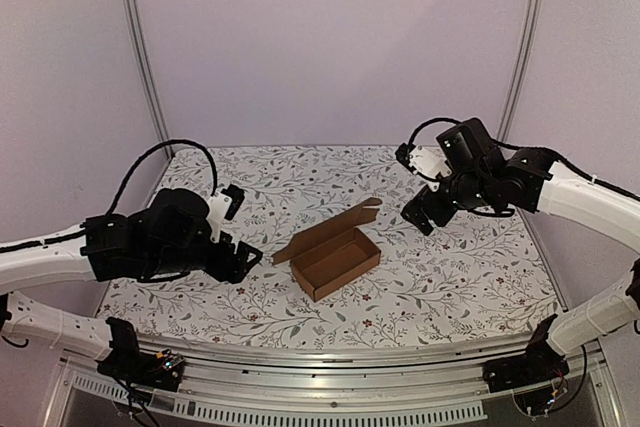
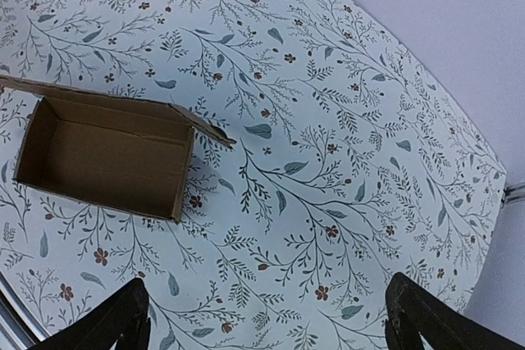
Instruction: Fold the paper box
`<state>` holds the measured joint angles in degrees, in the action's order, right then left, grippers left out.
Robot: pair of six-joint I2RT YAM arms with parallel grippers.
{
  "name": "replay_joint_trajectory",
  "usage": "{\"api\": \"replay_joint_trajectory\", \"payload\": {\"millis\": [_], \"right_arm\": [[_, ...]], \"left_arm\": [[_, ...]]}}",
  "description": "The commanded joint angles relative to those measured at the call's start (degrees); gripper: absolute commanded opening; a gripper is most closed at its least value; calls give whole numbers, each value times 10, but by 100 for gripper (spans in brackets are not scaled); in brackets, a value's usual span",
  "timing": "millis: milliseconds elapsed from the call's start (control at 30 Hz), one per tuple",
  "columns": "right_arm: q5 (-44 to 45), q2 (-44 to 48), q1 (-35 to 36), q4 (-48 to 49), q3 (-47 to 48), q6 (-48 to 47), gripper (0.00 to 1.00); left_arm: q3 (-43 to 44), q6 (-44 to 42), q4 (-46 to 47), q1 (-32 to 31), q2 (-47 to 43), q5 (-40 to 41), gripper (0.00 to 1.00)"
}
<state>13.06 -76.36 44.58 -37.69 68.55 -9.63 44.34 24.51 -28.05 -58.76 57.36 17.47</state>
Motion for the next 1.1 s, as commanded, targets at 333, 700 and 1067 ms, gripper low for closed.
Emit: {"api": "replay_joint_trajectory", "payload": {"millis": [333,700,1067], "right_arm": [[-162,-116,-116,236,-134,286,98],[-214,-265,-117,314,-103,331,28],[-273,-326,-102,372,-110,380,0]], "left_arm": [[-70,105,84,63,58,-52,79],[-107,137,101,117,45,-66,79],[-125,139,103,150,18,-73,79]]}}
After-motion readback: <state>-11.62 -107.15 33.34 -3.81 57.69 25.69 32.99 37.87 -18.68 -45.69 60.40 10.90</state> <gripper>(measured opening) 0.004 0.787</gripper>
